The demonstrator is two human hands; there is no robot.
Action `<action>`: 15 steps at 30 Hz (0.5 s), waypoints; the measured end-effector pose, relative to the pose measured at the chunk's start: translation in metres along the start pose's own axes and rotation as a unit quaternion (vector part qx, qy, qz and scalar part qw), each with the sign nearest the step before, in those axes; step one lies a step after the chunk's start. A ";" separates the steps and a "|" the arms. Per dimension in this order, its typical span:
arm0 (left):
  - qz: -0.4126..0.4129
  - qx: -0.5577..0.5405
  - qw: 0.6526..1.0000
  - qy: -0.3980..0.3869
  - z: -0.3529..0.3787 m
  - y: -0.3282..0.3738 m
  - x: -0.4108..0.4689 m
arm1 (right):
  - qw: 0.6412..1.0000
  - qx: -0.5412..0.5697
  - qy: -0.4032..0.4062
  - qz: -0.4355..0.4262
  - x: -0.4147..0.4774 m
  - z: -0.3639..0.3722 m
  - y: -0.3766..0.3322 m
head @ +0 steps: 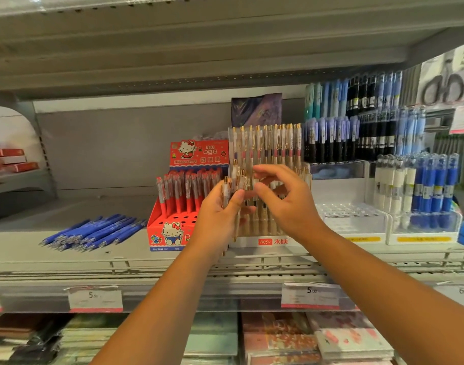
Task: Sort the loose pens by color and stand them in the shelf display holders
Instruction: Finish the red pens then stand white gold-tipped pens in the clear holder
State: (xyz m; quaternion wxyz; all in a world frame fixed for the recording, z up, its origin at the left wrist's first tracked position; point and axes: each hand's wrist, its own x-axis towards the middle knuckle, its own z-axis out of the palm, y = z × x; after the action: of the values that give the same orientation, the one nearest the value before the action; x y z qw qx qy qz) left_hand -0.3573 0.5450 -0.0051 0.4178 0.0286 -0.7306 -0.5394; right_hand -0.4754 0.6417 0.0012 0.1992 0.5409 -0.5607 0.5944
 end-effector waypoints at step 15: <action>-0.018 0.015 1.000 0.015 0.001 -0.005 0.002 | 0.987 0.129 0.005 0.095 0.003 -0.003 0.002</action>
State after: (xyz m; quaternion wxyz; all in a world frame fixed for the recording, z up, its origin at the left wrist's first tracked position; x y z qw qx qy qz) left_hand -0.3609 0.5430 -0.0079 0.4185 0.0563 -0.7312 -0.5357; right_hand -0.4797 0.6426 0.0038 0.0734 0.5031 -0.5274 0.6807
